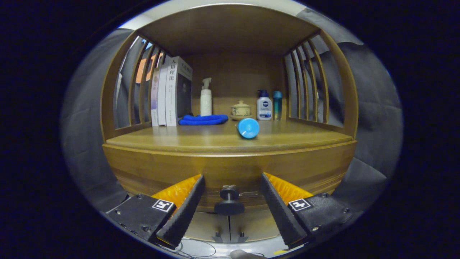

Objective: Pull open the drawer, take out the items inside it, and place them on the countertop above the cabinet.

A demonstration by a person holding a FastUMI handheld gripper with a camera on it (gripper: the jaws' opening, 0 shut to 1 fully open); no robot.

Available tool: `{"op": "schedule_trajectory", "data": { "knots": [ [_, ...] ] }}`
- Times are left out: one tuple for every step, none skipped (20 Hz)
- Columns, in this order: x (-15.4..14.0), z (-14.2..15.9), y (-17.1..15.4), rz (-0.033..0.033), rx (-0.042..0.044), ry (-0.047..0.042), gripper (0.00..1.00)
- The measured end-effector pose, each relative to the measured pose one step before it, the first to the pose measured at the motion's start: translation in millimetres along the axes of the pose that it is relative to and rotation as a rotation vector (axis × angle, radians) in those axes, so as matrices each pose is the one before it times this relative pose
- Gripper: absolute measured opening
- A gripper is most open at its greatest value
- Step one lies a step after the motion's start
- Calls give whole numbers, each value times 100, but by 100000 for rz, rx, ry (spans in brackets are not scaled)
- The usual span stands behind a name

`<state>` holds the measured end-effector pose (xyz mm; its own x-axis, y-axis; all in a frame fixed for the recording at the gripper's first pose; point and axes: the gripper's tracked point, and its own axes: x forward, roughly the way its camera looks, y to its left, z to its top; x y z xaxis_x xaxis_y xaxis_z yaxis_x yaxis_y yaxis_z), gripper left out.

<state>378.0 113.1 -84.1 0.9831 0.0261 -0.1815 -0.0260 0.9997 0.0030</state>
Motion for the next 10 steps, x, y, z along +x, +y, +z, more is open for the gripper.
{"op": "schedule_trajectory", "data": {
  "knots": [
    [-19, -23, -110, 92, 345, -1194, 100],
    [5, 84, 130, 580, 2137, -817, 100],
    [191, -149, 83, 393, 1982, 255, 100],
    [-123, -164, -86, 327, 1753, -36, 100],
    [-51, -69, -143, 426, 912, 611, 100],
    [-65, 27, -65, 55, -760, 725, 100],
    [105, -139, 44, -488, -2419, 1547, 100],
    [61, -25, -65, -567, -2470, 1839, 100],
    [-213, -125, 107, 836, -1358, 1810, 100],
    [-600, 274, -316, 174, 536, -216, 100]
  ]
}}
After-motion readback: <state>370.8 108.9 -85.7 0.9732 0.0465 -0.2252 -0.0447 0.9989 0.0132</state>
